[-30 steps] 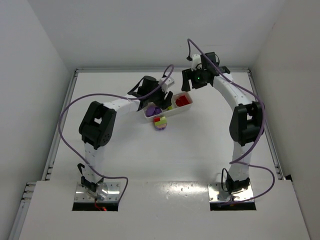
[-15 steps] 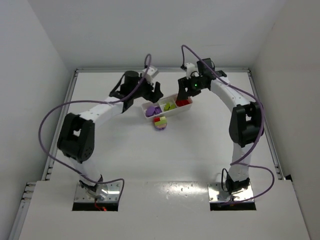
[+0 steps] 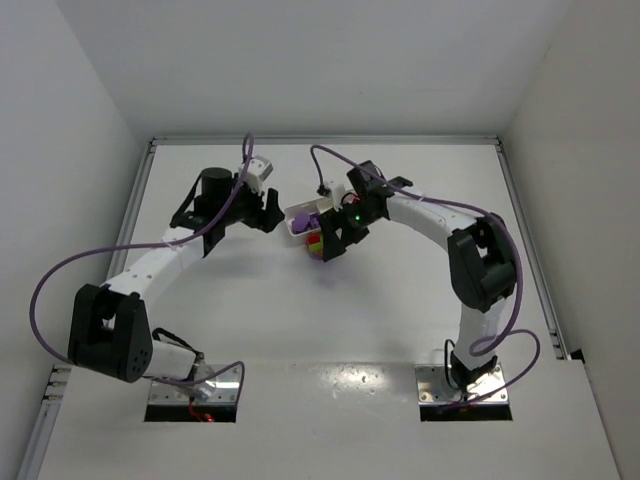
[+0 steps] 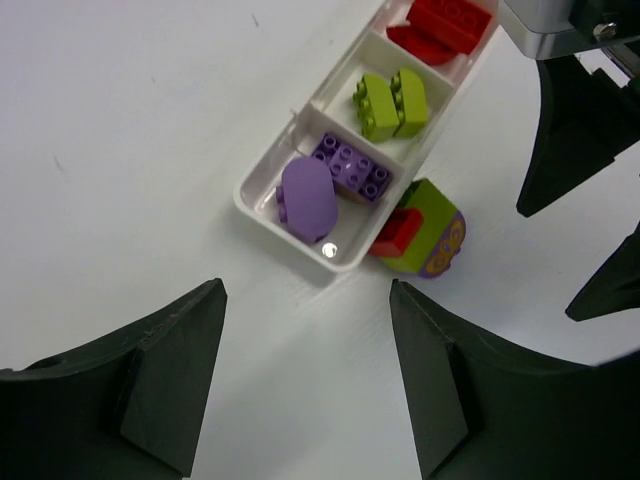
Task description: Sort the legos into containers by color
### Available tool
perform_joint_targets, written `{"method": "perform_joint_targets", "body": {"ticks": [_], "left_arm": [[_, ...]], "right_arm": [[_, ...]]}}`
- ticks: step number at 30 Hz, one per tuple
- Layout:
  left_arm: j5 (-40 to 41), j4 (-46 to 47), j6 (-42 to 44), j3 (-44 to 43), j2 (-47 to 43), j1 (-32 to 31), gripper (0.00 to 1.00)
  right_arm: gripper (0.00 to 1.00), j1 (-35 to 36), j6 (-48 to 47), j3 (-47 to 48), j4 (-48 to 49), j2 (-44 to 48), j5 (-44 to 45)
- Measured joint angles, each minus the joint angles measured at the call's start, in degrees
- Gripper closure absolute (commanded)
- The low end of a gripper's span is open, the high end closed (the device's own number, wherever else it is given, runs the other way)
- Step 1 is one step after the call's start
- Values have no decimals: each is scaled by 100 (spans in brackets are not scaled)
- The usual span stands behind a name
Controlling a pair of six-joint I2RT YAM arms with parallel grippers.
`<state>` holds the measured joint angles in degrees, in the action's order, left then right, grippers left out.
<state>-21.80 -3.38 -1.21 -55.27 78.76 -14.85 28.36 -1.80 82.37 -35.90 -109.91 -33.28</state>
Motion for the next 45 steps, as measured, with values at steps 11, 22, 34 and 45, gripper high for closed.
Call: {"method": "perform_joint_targets", "body": {"ticks": [11,22,34,45], "left_arm": [[278,-186,-81,503,-723,0,25],[431,-271,-81,778,-997,0,25],[468,-321,-79,870,-1261,0,25],[468,-356,-35,960,-1261,0,25]], "right_arm": [[0,407,2006,-734,686,188,1635],[0,1067,3032,-273,1034,-299,3296],[0,1040,3246,-417,1681,-575,3917],[0,1045,3198,-776,2385,-575,3912]]}}
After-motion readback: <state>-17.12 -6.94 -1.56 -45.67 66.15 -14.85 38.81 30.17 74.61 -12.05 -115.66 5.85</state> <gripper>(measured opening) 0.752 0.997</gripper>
